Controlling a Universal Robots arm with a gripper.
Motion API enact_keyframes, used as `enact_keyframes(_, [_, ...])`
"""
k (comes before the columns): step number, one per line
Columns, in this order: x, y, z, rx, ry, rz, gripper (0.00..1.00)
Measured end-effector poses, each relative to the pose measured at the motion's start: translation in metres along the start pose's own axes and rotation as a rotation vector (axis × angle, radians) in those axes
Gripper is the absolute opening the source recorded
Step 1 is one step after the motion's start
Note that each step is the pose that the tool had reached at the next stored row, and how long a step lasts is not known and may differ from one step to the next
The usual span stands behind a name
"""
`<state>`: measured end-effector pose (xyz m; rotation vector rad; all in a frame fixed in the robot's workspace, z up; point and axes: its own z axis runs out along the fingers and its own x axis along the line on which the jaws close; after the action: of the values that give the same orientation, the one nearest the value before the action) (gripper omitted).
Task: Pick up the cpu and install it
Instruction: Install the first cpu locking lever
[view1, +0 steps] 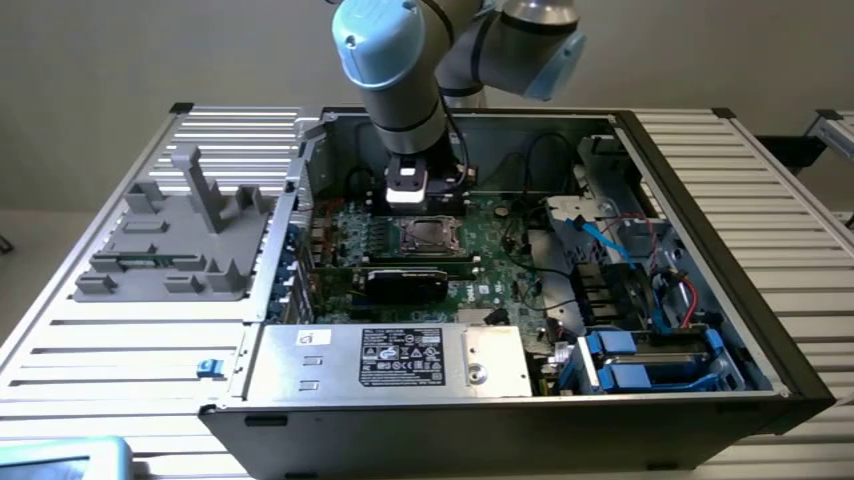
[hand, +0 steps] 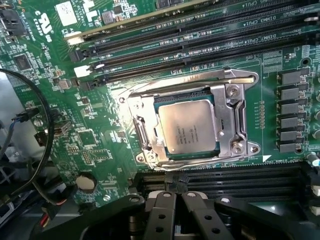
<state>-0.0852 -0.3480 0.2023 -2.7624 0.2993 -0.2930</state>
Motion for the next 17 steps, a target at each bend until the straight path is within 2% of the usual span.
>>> enact_keyframes(7, [0.003,-0.0066,-0.0181,-0.0021,-0.0065,0.002,0.11])
enact_keyframes(9, [0.002,-0.0071,-0.0197,-0.0043,-0.0124,0.004,0.11])
enact_keyframes(12, [0.001,-0.0071,-0.0209,-0.0111,-0.0273,0.009,0.11])
enact_keyframes(14, [0.000,-0.0071,-0.0214,-0.0189,-0.0377,0.012,0.11])
enact_keyframes(15, [0.000,-0.0071,-0.0215,-0.0248,-0.0424,0.012,0.11])
enact_keyframes(16, [0.000,-0.0071,-0.0216,-0.0342,-0.0465,0.012,0.11])
enact_keyframes(17, [0.000,-0.0071,-0.0215,-0.0475,-0.0517,0.012,0.11])
